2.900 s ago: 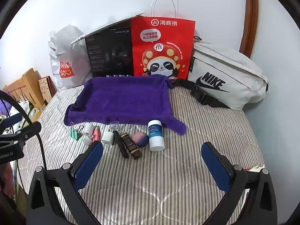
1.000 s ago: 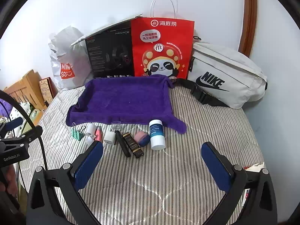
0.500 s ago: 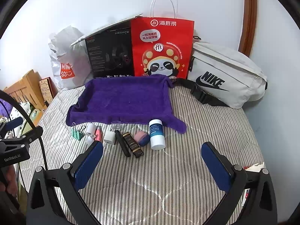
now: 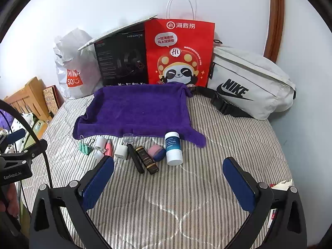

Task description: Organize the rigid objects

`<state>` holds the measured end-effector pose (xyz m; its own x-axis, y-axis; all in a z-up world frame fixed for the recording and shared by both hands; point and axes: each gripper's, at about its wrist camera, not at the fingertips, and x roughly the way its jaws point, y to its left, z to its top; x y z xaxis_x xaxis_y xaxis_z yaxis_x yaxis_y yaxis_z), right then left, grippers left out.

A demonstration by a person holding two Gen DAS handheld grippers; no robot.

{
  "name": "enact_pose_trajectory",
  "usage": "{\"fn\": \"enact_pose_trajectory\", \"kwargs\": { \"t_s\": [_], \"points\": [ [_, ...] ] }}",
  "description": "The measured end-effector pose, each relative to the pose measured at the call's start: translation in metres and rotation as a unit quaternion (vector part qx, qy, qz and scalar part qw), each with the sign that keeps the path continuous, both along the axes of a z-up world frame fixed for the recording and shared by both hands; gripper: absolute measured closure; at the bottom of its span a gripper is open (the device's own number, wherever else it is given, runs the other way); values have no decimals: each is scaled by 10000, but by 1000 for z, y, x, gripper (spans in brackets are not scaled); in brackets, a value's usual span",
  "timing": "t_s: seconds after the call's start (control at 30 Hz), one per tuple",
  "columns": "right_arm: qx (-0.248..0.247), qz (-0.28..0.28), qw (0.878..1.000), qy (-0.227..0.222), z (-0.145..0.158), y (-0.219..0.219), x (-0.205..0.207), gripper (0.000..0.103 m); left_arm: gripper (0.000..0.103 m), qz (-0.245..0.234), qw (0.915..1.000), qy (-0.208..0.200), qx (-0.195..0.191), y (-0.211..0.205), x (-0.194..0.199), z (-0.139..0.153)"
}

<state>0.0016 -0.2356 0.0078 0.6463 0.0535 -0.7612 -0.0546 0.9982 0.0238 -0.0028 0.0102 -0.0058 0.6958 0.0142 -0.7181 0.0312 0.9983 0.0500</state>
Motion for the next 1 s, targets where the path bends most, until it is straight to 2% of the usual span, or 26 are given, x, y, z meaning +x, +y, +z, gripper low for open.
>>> {"fn": "enact_pose_trajectory", "kwargs": {
  "t_s": [0.63, 0.9, 1.0],
  "points": [
    [47, -15, 10000, -27, -2, -3, 2, 0, 0, -101, 9996, 122, -237, 3, 9, -6],
    [208, -35, 9997, 140, -19, -10, 9, 0, 0, 18, 9996, 284, -40, 14, 26, -38],
    [255, -37, 9994, 211, -26, -12, 10, 0, 0, 101, 9991, 372, -178, 23, 36, -55]
  ]
}}
